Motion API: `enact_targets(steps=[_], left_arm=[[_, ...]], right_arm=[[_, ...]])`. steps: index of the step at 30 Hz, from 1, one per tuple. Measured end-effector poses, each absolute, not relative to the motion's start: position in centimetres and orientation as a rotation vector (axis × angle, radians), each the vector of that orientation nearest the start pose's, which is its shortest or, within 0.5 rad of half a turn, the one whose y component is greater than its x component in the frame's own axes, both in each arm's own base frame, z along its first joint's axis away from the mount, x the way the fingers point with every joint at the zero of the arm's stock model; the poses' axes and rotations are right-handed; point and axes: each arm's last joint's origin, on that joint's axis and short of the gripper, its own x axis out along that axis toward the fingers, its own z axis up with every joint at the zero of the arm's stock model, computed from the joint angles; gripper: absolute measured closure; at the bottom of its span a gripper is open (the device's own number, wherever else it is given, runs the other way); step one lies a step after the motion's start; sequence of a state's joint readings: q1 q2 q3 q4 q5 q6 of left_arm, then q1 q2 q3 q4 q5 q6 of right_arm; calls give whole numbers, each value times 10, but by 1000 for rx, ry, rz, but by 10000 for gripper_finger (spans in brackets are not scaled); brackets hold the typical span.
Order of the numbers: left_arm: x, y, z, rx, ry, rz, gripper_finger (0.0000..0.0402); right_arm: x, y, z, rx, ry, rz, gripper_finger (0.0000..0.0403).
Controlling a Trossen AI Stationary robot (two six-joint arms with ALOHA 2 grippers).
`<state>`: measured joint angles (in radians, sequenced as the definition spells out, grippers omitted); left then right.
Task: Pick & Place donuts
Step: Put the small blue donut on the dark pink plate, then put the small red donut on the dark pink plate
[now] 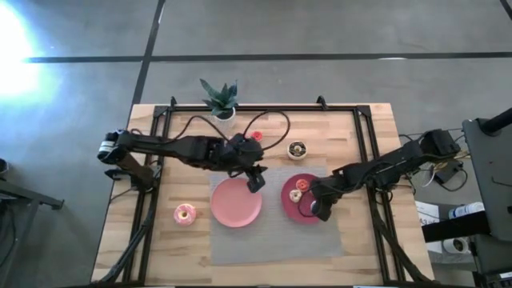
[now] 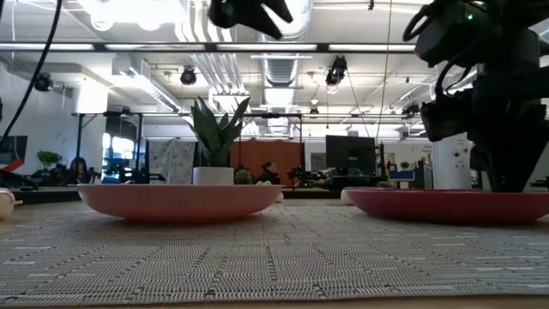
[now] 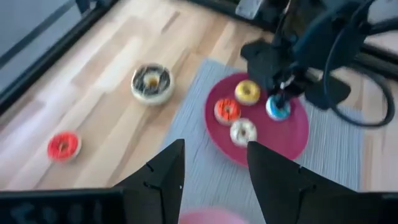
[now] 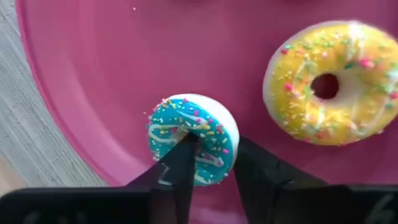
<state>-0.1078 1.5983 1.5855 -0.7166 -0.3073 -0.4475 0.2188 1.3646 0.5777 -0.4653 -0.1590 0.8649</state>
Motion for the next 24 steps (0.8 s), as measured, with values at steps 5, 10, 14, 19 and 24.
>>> enact_targets(steps=[5,10,14,19,24], left_arm=[[320,-30,347,-302,654,387,255],[297,-28,333,-346,596,386,255],[281,-24,319,-371,577,392,255],[277,-10,296,-395,590,363,255],[300,30,267,-419,650,385,255]], right_arm=[[212,51,149,647,1357,-267,255],[216,49,174,536,1285,-314,223],[211,44,195,435,1258,-379,211],[212,41,230,300,1110,-393,207],[215,34,262,227,972,-456,207]])
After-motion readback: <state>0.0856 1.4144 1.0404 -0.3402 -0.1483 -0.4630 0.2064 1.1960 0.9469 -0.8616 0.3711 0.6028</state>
